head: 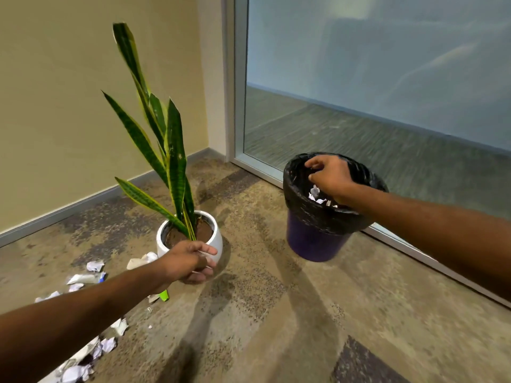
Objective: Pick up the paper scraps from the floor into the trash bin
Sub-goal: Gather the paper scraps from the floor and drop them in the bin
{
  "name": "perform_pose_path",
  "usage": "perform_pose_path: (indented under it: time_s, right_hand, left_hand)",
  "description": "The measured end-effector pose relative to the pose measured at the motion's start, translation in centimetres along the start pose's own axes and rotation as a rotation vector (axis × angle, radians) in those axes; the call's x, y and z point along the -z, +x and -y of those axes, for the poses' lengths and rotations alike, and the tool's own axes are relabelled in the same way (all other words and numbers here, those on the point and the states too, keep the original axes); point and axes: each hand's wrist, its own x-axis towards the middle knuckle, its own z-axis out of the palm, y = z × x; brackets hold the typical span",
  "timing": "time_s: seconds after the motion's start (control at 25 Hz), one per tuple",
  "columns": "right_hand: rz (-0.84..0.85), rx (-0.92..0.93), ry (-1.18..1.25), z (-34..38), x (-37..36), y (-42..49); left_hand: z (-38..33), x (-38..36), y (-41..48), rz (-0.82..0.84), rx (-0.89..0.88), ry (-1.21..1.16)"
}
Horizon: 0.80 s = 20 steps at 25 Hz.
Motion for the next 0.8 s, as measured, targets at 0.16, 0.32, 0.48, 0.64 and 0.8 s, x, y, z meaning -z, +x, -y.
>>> perform_pose_path:
  time_s: [0.16, 0.32, 0.48, 0.64, 0.8]
  right_hand:
    - [-0.005, 0.028, 0.019, 3.7, -0.4, -1.3]
    - [0.173, 0.229, 0.09, 9.6, -3.7, -6.2]
    - [0.449, 0.455, 0.054, 15.2, -9.4, -12.2]
    - [0.664, 0.632, -0.078, 18.5, -16.9, -17.5]
    - [0.866, 0.729, -0.278, 18.1, -25.0, -21.7]
  left_hand:
    - [-1.0, 2.1, -1.8, -0.02, -0.037, 0.018]
    - [-1.0, 5.5, -3.7, 0.002, 0.004, 0.099]
    - [1.5, 10.3, -5.3, -0.007, 0.095, 0.271]
    - [6.2, 15.4, -6.1, -0.085, 0.161, 0.595]
    - [10.2, 19.3, -6.4, -0.09, 0.207, 1.078]
